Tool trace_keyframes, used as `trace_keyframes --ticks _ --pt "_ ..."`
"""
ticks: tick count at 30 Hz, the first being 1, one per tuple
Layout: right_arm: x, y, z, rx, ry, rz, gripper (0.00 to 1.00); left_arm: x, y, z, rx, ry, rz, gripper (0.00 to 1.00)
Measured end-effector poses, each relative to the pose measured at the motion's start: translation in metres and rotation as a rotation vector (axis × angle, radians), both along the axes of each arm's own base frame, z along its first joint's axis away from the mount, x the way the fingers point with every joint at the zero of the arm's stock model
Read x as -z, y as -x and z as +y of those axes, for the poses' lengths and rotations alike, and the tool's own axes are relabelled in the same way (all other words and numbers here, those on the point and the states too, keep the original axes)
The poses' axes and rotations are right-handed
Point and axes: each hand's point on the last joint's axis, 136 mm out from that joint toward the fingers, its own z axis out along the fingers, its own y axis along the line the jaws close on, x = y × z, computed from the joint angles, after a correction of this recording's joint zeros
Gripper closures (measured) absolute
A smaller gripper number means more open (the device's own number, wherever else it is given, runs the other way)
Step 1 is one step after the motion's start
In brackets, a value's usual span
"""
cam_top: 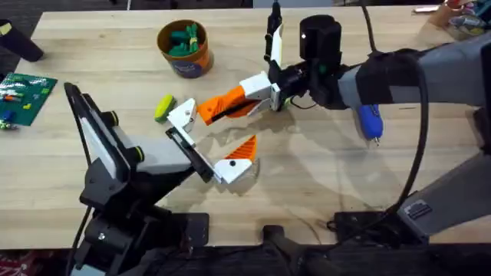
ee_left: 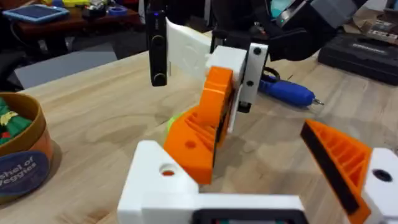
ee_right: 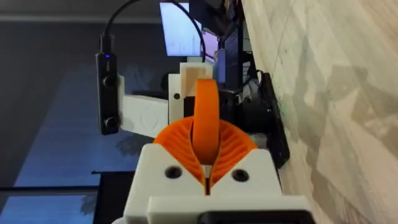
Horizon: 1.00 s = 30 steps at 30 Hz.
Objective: Pick up the gripper from the table and insert it into the empty holder that is missing its gripper. Then pick up a screw, insert it into the mounting hole, and use the screwdriver to tighten it. Finally, clean up the table by picking up the vegetable and placing it into the bucket.
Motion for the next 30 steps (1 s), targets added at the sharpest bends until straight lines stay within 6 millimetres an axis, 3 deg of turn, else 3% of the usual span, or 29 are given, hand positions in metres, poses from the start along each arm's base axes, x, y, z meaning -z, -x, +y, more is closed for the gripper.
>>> trace_keyframes --ticks 12,30 --pt "-0.012 -0.001 0.001 -0.012 -0.055 -0.095 0.981 0.000 0.000 0.000 -0.002 -0.002 -0.003 0.014" --pt "-0.011 0.003 0.008 -0.017 -0.034 -0.047 0.983 0.000 -0.001 0.001 -0.006 -0.005 -0.006 0.014"
